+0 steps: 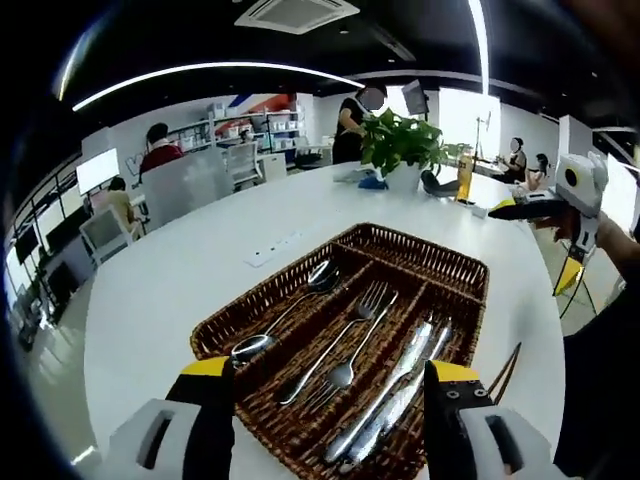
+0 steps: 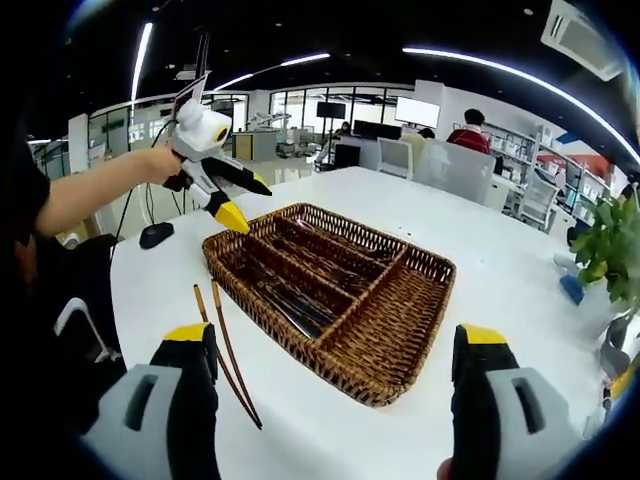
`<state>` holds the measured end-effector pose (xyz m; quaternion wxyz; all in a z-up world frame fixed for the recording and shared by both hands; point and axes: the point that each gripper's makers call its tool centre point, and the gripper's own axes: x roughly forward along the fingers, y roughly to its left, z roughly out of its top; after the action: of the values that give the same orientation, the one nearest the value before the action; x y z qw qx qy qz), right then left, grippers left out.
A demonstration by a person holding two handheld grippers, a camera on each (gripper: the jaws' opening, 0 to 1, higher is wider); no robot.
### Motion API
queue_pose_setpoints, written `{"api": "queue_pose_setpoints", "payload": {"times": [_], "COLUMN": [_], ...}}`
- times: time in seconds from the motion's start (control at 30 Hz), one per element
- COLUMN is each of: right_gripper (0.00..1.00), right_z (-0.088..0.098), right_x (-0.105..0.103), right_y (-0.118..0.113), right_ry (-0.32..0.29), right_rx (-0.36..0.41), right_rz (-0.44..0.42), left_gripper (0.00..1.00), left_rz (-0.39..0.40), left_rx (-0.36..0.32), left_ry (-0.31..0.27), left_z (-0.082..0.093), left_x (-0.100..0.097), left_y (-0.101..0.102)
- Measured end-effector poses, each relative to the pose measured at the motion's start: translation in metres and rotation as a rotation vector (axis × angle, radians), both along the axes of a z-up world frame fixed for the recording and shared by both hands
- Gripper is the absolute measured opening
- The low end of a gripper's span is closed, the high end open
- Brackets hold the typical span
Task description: Arrange the knives, forks, and spoons in their matching storage slots by inserting each utensil handle-first until every utensil is classified and aligned in the correct compartment
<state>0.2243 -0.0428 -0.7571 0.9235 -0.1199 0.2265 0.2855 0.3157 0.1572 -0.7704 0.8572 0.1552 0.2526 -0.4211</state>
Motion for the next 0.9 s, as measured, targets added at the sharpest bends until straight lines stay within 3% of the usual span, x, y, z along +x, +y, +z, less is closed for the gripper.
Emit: {"api": "queue_pose_setpoints", "payload": {"times": [0.1,0.23,0.43,0.57,0.63,0.9], "right_gripper": [1.0,1.0,1.0,1.0,1.0,1.0], "right_z": [-0.001,-0.004,0.003,0.006,0.007,0.007], "right_x": [0.001,0.001,0.0,-0.003,-0.006,-0.011], "right_y": [0.0,-0.002,-0.002,0.0,0.001,-0.001], "right_ry": [0.002,0.011,0.0,-0.009,-0.01,-0.01], "right_rx": [0.005,0.004,0.049,0.039,0.039,0.031], "right_rz": [0.003,0.012,0.024,0.047,0.056,0.054], "left_gripper": [0.86,0.93,0.99,1.0,1.0,1.0], "left_rz": [0.006,0.012,0.03,0.057,0.089,0.114], "left_rx": [-0.008,-0.051,-0.1,-0.127,-0.153,-0.156], "left_ry": [-0.014,-0.025,-0.042,-0.046,-0.021,-0.027], "left_z": [0.004,0.014,0.021,0.023,0.023,0.027], "left_x": [-0.012,-0.042,-0.073,-0.085,-0.089,-0.108], "left_y": [0.0,-0.004,-0.009,-0.009,-0.008,-0.008]}}
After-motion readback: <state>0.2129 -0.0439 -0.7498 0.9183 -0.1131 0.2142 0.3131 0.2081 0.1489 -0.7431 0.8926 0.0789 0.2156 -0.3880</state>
